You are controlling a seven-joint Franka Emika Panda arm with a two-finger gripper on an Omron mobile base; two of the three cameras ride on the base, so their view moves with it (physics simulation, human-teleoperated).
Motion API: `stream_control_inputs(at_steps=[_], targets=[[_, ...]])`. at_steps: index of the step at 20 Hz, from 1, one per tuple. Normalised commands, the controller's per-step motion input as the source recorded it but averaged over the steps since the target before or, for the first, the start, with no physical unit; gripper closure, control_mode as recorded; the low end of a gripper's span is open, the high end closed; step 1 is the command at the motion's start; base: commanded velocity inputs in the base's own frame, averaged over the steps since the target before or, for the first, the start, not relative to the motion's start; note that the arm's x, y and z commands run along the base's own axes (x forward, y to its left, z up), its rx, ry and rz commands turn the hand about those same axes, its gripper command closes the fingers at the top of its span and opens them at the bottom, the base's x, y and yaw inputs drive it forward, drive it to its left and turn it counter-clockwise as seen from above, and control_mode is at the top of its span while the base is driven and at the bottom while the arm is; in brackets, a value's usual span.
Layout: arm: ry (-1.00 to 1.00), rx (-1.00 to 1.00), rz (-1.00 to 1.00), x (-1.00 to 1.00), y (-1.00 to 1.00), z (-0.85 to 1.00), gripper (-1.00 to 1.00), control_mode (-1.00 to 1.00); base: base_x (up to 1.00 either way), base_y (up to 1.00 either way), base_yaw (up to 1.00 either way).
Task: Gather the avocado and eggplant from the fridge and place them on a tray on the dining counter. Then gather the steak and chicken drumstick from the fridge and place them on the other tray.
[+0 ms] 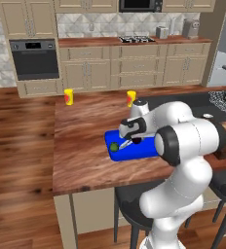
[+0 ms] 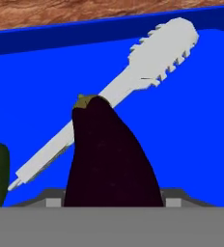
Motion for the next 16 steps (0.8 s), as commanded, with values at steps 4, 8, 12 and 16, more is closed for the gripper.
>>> stream_control_inputs(at_steps=[4, 8, 12, 16], targets=[[-0.02, 0.00, 0.00, -0.23, 0.00, -0.01, -1.00, -1.00, 0.00, 0.00, 0.00], [0.00, 0.00, 0.00, -0.12, 0.00, 0.00, -1.00, -1.00, 0.00, 0.00, 0.00], [0.00, 0.00, 0.00, -0.01, 0.00, 0.00, -1.00, -1.00, 0.00, 0.00, 0.00], [-0.01, 0.00, 0.00, -0.01, 0.00, 0.17, -1.00, -1.00, 0.00, 0.00, 0.00]])
